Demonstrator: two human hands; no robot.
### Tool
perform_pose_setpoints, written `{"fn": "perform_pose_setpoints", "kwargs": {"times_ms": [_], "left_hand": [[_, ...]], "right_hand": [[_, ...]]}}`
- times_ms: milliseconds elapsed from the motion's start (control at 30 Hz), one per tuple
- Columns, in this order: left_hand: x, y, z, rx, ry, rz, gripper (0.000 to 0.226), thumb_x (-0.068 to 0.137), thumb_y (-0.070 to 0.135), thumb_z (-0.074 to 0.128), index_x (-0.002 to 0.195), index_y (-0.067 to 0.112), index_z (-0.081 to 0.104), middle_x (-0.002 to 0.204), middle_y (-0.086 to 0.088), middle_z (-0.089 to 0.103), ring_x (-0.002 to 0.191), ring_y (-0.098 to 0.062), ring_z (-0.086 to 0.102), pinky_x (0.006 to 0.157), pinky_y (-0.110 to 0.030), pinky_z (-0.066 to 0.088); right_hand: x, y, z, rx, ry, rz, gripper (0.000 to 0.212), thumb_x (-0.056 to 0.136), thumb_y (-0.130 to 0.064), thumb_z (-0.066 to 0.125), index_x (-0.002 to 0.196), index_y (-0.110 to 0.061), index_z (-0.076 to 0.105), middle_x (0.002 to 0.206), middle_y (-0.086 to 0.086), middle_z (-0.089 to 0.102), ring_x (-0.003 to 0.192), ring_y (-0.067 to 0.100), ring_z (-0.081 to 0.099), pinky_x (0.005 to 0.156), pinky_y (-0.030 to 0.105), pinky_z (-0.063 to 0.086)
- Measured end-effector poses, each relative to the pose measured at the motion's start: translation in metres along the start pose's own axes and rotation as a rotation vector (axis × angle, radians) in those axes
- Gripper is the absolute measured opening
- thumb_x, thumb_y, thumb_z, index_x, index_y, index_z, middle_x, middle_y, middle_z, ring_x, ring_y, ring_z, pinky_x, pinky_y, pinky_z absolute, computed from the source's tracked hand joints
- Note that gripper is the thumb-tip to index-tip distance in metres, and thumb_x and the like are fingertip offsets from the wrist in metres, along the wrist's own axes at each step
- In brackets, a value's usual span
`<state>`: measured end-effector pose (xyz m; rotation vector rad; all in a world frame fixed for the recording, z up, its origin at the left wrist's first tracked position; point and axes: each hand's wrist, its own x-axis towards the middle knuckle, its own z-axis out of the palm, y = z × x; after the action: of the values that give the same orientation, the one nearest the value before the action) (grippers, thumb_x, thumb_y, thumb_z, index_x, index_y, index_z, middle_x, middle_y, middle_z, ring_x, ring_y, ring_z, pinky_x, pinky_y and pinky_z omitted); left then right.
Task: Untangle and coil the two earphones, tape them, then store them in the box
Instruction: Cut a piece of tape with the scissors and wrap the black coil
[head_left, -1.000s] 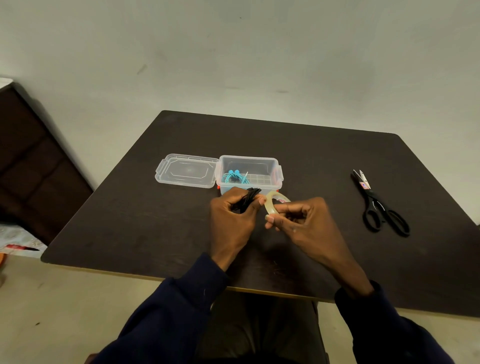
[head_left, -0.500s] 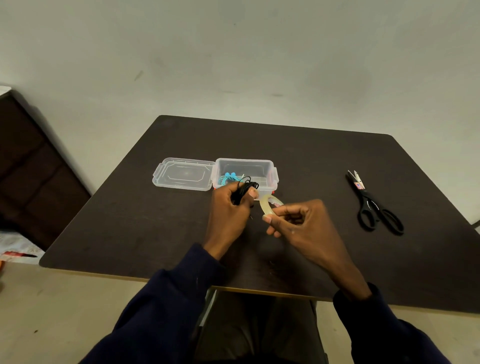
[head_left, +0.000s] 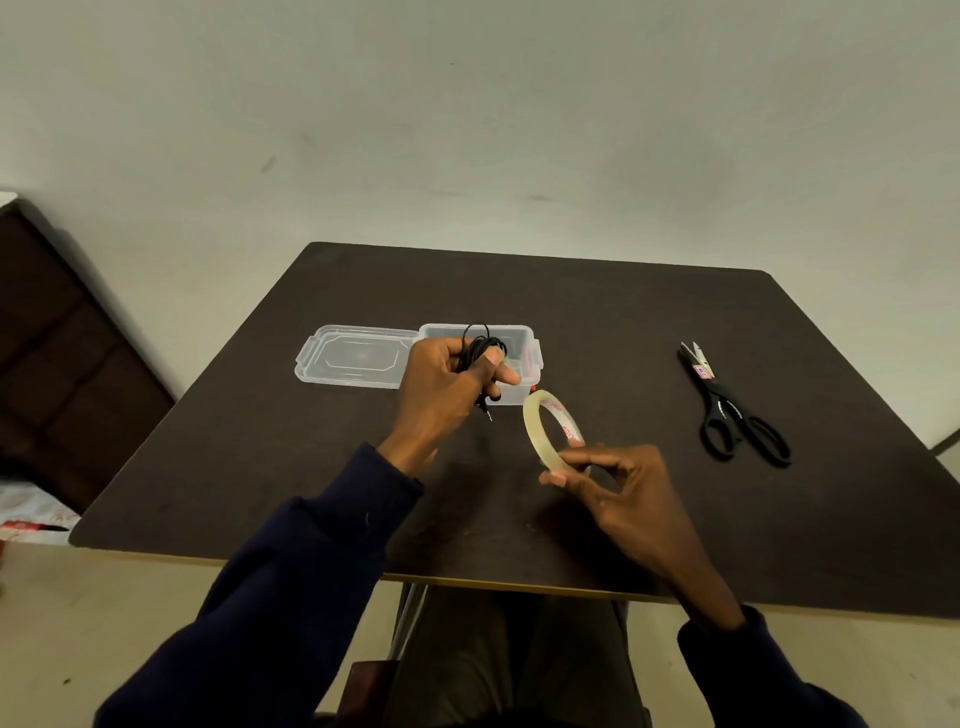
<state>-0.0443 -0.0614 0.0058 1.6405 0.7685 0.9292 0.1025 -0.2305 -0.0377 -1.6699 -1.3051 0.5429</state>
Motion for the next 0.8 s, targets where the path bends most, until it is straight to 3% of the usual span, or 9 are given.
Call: {"fn": "perform_pose_setpoints", "kwargs": {"times_ms": [100, 267, 400, 533, 667, 800], "left_hand": [[0.007, 0.006, 0.004, 0.078, -0.068, 0.040, 0.019, 0.101, 0.020, 0.061, 0.095, 0.007, 0.074, 0.082, 0.001, 0.079, 0.071, -0.018, 0.070, 0.072, -0.025, 0.060], [0.026, 0.020, 0.010, 0.165, -0.124, 0.084, 0.016, 0.100, 0.021, 0.062, 0.089, 0.012, 0.071, 0.073, 0.011, 0.076, 0.062, -0.006, 0.068, 0.062, -0.015, 0.054], [0.033, 0.033, 0.016, 0.149, -0.241, 0.083, 0.023, 0.100, 0.017, 0.062, 0.099, -0.004, 0.071, 0.085, -0.004, 0.079, 0.064, -0.012, 0.067, 0.067, -0.022, 0.058], [0.040, 0.045, 0.019, 0.094, -0.288, 0.060, 0.024, 0.099, 0.018, 0.063, 0.102, -0.005, 0.070, 0.088, -0.008, 0.079, 0.070, -0.019, 0.065, 0.069, -0.027, 0.057], [0.052, 0.057, 0.018, 0.148, -0.335, 0.066, 0.021, 0.099, 0.018, 0.063, 0.101, -0.001, 0.071, 0.087, -0.006, 0.079, 0.065, -0.011, 0.064, 0.066, -0.020, 0.055], [0.060, 0.063, 0.017, 0.188, -0.364, 0.076, 0.016, 0.097, 0.017, 0.065, 0.096, 0.003, 0.072, 0.077, 0.002, 0.078, 0.063, -0.007, 0.064, 0.066, -0.017, 0.055]], "right_hand": [[0.000, 0.003, -0.002, 0.024, 0.023, -0.009, 0.021, 0.086, -0.017, 0.077, 0.106, -0.024, 0.079, 0.104, -0.025, 0.074, 0.108, -0.005, 0.064, 0.102, 0.018, 0.047], [0.001, 0.009, -0.010, 0.121, 0.026, 0.035, 0.023, 0.086, -0.013, 0.077, 0.109, -0.015, 0.078, 0.108, -0.010, 0.077, 0.106, 0.001, 0.069, 0.097, 0.021, 0.053], [0.003, 0.011, -0.014, 0.149, -0.001, 0.046, 0.027, 0.086, -0.010, 0.077, 0.111, -0.021, 0.077, 0.107, -0.016, 0.076, 0.108, -0.001, 0.068, 0.099, 0.020, 0.052], [0.006, 0.015, -0.025, 0.190, 0.040, 0.011, 0.031, 0.086, -0.005, 0.077, 0.113, -0.021, 0.076, 0.116, -0.013, 0.075, 0.115, 0.002, 0.066, 0.103, 0.024, 0.051], [0.015, 0.019, -0.041, 0.116, 0.087, 0.003, 0.026, 0.088, -0.009, 0.077, 0.110, -0.022, 0.077, 0.118, -0.014, 0.074, 0.119, 0.003, 0.064, 0.109, 0.035, 0.047], [0.029, 0.028, -0.056, -0.025, 0.168, 0.002, 0.031, 0.085, -0.002, 0.077, 0.109, -0.023, 0.076, 0.106, -0.014, 0.076, 0.105, -0.001, 0.069, 0.103, 0.032, 0.054]]}}
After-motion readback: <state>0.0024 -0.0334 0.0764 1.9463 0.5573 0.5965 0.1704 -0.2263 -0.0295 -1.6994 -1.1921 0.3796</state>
